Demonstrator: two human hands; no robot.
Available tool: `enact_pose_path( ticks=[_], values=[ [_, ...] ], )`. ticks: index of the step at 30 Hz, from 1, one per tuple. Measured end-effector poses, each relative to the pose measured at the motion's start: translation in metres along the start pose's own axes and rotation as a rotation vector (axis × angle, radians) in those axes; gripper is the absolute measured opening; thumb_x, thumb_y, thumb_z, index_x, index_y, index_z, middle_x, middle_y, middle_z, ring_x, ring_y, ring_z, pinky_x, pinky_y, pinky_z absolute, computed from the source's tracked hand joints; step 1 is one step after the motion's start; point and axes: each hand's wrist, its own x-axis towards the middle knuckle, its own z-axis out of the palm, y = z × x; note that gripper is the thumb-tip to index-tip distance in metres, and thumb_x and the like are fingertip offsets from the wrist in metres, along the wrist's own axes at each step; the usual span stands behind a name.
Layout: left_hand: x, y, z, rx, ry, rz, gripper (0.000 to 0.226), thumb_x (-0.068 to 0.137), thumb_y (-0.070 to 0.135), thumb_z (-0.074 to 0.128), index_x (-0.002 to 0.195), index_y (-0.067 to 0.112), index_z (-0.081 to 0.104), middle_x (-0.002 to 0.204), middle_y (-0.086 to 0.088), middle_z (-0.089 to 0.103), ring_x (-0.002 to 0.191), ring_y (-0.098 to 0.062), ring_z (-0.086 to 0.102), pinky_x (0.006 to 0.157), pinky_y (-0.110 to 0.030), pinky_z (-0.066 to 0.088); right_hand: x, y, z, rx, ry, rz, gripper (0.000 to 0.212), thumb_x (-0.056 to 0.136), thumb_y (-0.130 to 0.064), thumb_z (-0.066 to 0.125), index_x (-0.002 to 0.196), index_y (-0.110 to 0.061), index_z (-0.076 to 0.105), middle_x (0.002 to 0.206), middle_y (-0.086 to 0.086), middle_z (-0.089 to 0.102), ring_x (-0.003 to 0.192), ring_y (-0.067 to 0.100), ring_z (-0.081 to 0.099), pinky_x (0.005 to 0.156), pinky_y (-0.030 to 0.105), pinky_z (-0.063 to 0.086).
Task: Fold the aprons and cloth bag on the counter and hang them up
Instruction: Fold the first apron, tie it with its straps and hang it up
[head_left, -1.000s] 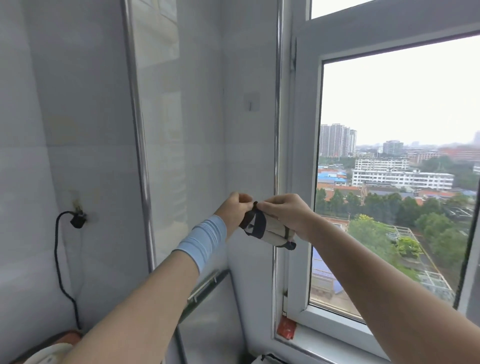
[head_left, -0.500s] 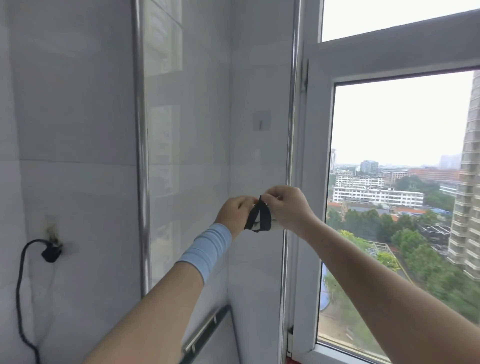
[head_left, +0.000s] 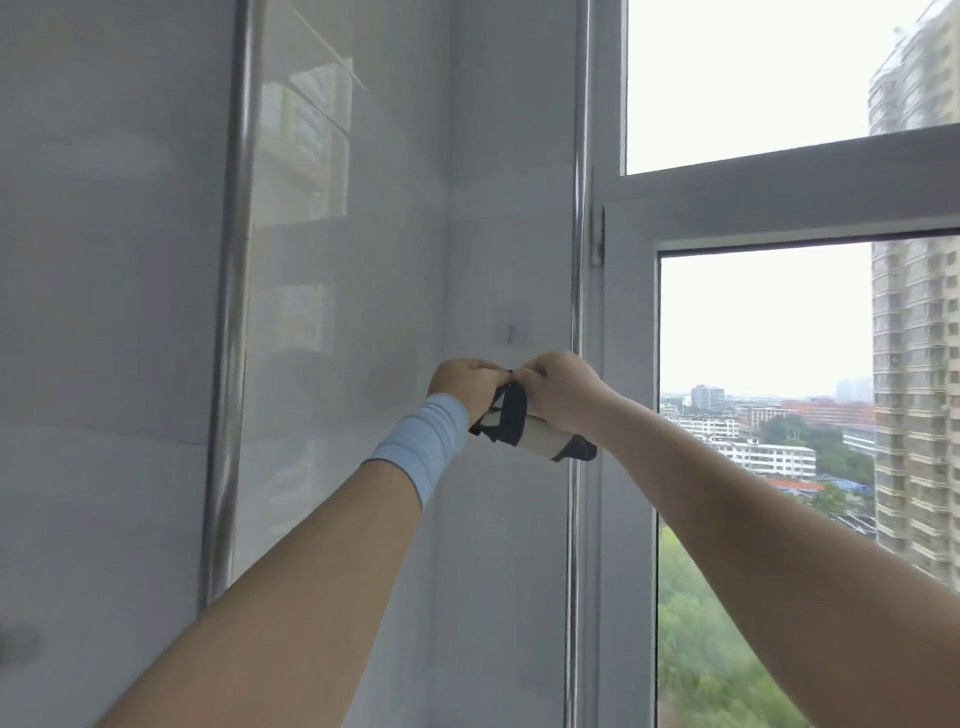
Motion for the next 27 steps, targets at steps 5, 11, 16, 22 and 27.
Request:
enact_pose_path(
  ticks=[5, 11, 16, 22, 27],
  values=[
    [0.034, 0.0, 0.01, 0.109, 0.108, 0.147, 0.012, 0.091, 0.023, 0.055, 0.088, 0.02, 0.066, 0.08, 0.005, 0.063, 0.075, -0.018, 0.06, 0.067, -0.031, 0.054, 0.031, 0.002, -0.01, 0.168, 0.021, 0.079, 0.027, 0.094, -0.032, 0.057, 0.092, -0.013, 0.076, 0.088, 0.008, 0.074, 0.075, 0.018, 0.065, 0.064, 0.027, 0.05],
    [0.06, -0.001, 0.018, 0.105, 0.234, 0.159, 0.013, 0.085, 0.027, 0.061, 0.087, 0.022, 0.073, 0.083, 0.002, 0.071, 0.078, -0.022, 0.066, 0.071, -0.037, 0.059, 0.054, 0.003, -0.01, 0.191, 0.166, 0.105, 0.02, 0.086, -0.029, 0.065, 0.072, -0.018, 0.074, 0.069, 0.001, 0.069, 0.07, 0.021, 0.065, 0.056, 0.028, 0.05],
    [0.072, 0.013, 0.022, 0.094, 0.34, 0.076, 0.017, 0.078, 0.022, 0.06, 0.074, 0.023, 0.076, 0.074, 0.003, 0.072, 0.066, -0.021, 0.064, 0.063, -0.027, 0.055, 0.067, -0.011, -0.003, -0.054, 0.313, 0.133, 0.023, 0.085, -0.02, 0.053, 0.064, -0.016, 0.063, 0.063, -0.001, 0.057, 0.059, 0.024, 0.054, 0.047, 0.022, 0.033],
    [0.088, 0.026, 0.015, 0.088, 0.229, -0.143, 0.027, 0.08, 0.011, 0.059, 0.054, 0.012, 0.05, 0.079, -0.009, 0.068, 0.064, -0.022, 0.063, 0.058, -0.027, 0.052, 0.076, -0.02, -0.005, -0.099, 0.312, 0.196, 0.014, 0.08, -0.017, 0.054, 0.067, -0.014, 0.051, 0.068, 0.001, 0.053, 0.069, 0.028, 0.058, 0.059, 0.027, 0.044],
    [0.081, 0.035, 0.005, 0.157, 0.047, -0.28, 0.031, 0.09, 0.014, 0.057, 0.062, 0.007, 0.046, 0.065, -0.009, 0.053, 0.051, -0.021, 0.047, 0.042, -0.024, 0.045, 0.083, -0.031, -0.016, -0.129, 0.237, 0.308, 0.023, 0.087, -0.027, 0.057, 0.07, -0.014, 0.048, 0.072, 0.002, 0.051, 0.059, 0.018, 0.051, 0.053, 0.025, 0.041]
  ],
)
